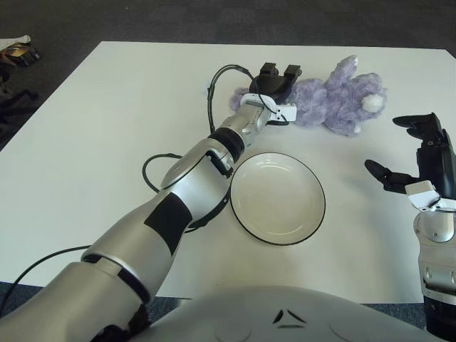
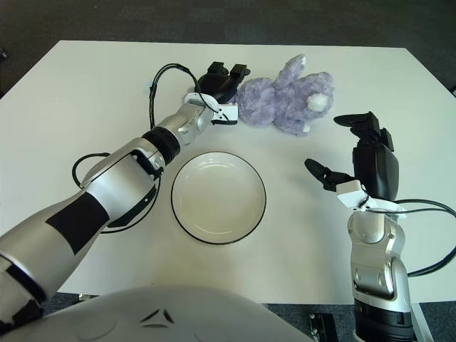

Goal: Put the doll into the plate.

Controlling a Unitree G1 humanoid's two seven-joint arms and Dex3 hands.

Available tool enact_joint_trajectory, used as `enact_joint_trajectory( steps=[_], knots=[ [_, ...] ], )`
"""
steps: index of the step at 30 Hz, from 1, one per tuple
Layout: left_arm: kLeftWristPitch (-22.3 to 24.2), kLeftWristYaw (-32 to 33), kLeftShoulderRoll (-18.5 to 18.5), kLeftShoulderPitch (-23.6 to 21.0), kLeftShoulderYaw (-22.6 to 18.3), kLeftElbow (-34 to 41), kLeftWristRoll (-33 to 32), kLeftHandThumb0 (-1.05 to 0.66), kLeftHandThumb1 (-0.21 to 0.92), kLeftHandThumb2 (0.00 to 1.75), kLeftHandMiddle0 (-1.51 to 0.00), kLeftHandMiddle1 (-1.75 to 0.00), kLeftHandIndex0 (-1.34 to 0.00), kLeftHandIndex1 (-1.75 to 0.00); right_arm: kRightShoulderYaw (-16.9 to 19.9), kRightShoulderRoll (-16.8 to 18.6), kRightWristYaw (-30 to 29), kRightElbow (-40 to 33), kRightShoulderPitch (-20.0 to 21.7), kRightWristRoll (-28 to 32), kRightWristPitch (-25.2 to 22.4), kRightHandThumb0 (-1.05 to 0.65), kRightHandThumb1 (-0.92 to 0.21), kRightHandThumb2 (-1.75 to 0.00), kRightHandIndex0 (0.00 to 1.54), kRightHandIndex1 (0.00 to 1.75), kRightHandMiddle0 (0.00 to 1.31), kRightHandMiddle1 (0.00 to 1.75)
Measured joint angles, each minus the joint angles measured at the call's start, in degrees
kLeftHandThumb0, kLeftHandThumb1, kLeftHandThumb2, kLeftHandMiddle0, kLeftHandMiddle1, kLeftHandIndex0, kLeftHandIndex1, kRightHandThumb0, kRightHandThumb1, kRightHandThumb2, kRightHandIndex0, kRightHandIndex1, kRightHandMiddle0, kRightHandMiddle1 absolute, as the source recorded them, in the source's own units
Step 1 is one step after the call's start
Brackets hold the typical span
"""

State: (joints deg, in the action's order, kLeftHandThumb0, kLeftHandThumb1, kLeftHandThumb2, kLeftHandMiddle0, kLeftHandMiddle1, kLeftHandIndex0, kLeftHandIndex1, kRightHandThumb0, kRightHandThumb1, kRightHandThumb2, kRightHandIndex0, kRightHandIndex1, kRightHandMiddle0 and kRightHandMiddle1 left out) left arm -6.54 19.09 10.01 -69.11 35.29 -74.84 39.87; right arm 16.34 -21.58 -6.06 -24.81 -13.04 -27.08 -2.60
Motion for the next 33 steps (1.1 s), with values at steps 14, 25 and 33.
enact_joint_trajectory(
  steps=[14, 25, 33],
  knots=[
    [-0.3, -0.2, -0.1, 0.1, 0.3, 0.8, -0.4, -0.54, 0.28, 0.94, -0.05, -0.85, 0.00, -0.95, -0.6, -5.7, 0.0, 9.9, 7.7, -3.9, 0.7, -0.43, -0.30, -0.98, 0.12, 1.10, 0.00, 1.12],
    [-3.1, -1.1, -0.5, 1.6, -2.7, 3.2, -3.3, -0.43, 0.22, 1.03, -0.06, -1.06, 0.00, -1.13, -4.1, -8.2, 0.7, 12.9, 14.8, -7.0, -1.8, -0.38, -0.26, -1.02, 0.14, 1.12, 0.00, 1.12],
    [-5.2, -1.0, -1.2, 2.8, -5.1, 4.5, -5.4, -0.45, 0.19, 1.02, -0.01, -1.29, 0.00, -1.14, -6.7, -10.7, 3.6, 12.7, 19.1, -11.6, -5.4, -0.47, -0.25, -0.99, 0.17, 0.95, 0.00, 1.05]
  ],
)
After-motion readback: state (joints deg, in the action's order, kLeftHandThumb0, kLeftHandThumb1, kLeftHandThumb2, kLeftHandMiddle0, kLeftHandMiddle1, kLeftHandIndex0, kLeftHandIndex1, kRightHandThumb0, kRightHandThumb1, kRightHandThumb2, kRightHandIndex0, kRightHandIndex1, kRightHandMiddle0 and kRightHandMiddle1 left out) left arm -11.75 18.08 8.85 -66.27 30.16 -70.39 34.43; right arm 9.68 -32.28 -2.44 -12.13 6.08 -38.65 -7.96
